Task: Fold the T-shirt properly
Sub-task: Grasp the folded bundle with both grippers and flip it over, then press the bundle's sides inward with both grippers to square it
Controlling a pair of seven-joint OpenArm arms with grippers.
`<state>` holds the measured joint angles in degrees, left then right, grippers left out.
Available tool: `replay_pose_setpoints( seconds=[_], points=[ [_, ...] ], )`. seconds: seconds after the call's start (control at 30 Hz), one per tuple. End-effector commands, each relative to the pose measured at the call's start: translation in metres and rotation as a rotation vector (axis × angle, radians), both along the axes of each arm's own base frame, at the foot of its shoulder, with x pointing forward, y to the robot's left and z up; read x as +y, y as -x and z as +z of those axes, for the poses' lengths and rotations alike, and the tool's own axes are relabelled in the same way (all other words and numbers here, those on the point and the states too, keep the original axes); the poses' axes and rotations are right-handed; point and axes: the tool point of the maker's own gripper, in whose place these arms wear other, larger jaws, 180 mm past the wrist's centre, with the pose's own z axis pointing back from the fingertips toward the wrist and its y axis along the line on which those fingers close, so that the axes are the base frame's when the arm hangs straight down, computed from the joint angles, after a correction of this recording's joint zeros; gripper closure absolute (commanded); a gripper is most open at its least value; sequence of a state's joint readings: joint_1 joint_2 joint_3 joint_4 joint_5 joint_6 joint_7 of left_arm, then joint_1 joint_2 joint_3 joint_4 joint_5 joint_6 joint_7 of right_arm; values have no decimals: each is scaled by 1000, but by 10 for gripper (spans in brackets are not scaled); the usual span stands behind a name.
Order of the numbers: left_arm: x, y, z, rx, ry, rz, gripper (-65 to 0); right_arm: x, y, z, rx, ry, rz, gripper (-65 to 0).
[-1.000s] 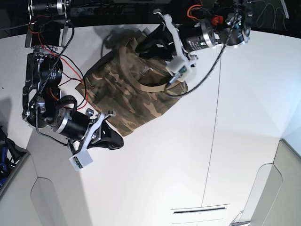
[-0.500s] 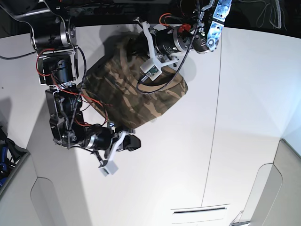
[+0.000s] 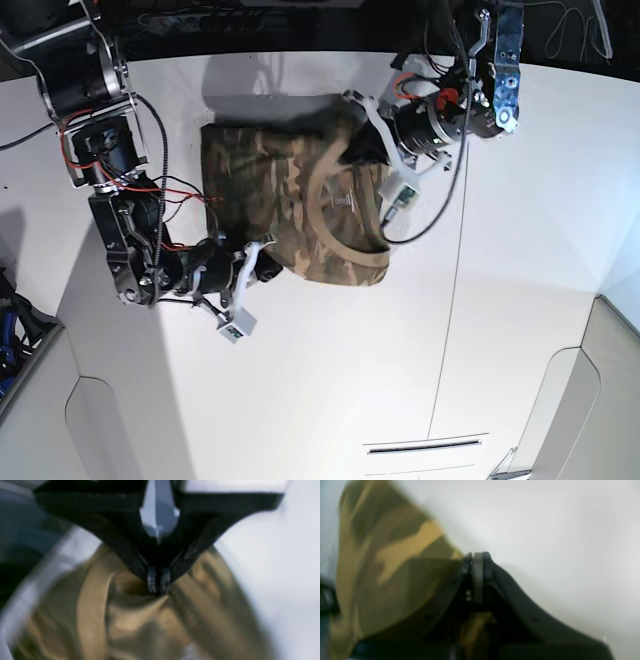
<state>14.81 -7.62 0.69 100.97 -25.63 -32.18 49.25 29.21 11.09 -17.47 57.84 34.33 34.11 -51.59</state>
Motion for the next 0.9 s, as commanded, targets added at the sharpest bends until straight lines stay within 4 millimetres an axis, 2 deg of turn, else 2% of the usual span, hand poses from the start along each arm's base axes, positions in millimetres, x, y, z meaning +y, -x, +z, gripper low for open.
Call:
replay_pose_setpoints(
  seconds=[0.0, 0.17, 0.3, 0.47, 0.7, 0.87],
  points=[
    [7, -19, 9, -48, -3, 30, -20, -2, -13, 18, -34, -28, -5, 0],
    [13, -60, 5, -51, -1, 56, -20, -16, 6, 14, 57, -71, -10, 0],
    [16, -89, 0, -35, 1, 68, -20, -18, 32, 6, 100, -107, -8, 0],
    [18, -116, 13, -73, 6, 74, -20, -15, 62, 7, 96, -183, -36, 0],
    [18, -137, 33, -127, 12, 75, -20, 1, 94, 13, 83, -258, -57, 0],
    [22, -141, 50, -172, 27, 73, -20, -2, 103, 10, 93, -269, -84, 0]
  ],
)
